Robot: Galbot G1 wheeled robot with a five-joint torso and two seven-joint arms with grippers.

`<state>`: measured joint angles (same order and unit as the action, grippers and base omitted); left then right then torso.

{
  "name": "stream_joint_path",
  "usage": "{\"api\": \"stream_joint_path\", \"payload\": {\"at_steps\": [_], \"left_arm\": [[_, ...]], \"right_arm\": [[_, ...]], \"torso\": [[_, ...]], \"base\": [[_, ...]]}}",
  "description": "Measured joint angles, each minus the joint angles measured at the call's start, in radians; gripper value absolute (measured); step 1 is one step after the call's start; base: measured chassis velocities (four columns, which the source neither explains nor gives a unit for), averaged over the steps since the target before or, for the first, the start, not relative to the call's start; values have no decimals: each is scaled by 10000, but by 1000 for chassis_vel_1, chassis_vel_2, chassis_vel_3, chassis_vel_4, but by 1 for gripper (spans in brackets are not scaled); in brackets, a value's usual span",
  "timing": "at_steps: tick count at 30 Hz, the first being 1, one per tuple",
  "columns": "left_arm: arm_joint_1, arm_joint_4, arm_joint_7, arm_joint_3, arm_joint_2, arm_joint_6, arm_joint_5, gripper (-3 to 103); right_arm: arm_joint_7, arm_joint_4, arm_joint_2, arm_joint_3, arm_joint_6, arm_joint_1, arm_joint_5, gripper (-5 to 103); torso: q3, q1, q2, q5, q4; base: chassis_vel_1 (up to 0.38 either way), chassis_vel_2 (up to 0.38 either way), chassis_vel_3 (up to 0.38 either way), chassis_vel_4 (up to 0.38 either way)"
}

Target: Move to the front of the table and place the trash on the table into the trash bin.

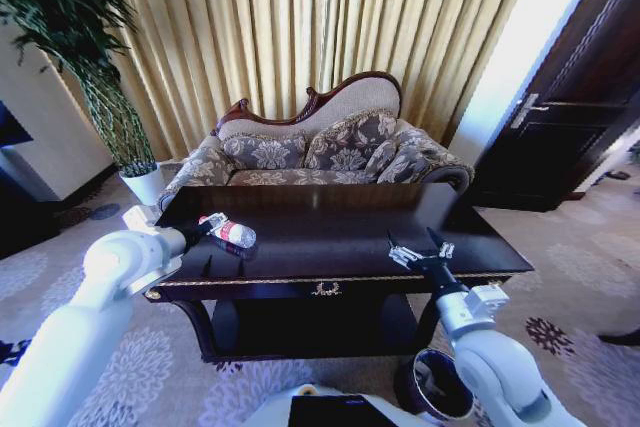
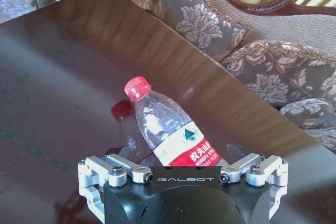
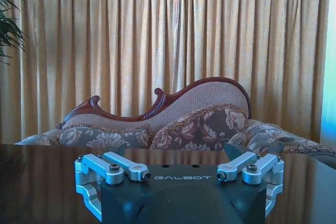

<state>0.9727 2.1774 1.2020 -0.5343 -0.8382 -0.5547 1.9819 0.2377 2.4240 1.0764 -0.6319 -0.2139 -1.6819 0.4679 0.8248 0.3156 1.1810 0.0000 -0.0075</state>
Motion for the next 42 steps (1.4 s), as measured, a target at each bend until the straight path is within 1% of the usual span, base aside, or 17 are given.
{"api": "stream_joint_path", "payload": {"at_steps": [5, 9, 13, 17, 21, 25, 39, 42], "left_arm": [[-301, -265, 37, 201, 12, 0, 26, 100], [-533, -415, 26, 362, -31, 7, 27, 100], [-694, -477, 47, 542, -37, 60, 56, 100], [-801, -547, 167, 779, -59, 67, 90, 100], [-793, -689, 192, 927, -156, 34, 71, 100], [-829, -801, 193, 1004, -219, -31, 50, 100], [-1181, -1308, 189, 1277, -343, -216, 15, 100], [-1296, -1436, 109, 1352, -425, -268, -23, 100]], "right_arm": [[23, 38, 13, 18, -2, 55, 124, 100], [251, 64, -146, -33, -21, 154, 414, 100], [275, 35, -212, -48, -24, 242, 499, 100], [281, 2, -248, -32, -29, 323, 608, 100], [351, -30, -516, -122, -52, 515, 951, 100], [376, -92, -636, -183, -60, 596, 1047, 100], [365, -302, -650, -126, -65, 753, 1069, 100], [363, -302, -652, -136, -65, 732, 1070, 100]], "torso": [[0, 0, 0, 0, 0], [0, 0, 0, 0, 0], [0, 0, 0, 0, 1], [0, 0, 0, 1, -1], [0, 0, 0, 0, 1], [0, 0, 0, -1, 1], [0, 0, 0, 0, 0], [0, 1, 0, 0, 0]], "base": [[0, 0, 0, 0], [0, 0, 0, 0], [0, 0, 0, 0], [0, 0, 0, 0], [0, 0, 0, 0], [0, 0, 0, 0], [0, 0, 0, 0], [0, 0, 0, 0]]}}
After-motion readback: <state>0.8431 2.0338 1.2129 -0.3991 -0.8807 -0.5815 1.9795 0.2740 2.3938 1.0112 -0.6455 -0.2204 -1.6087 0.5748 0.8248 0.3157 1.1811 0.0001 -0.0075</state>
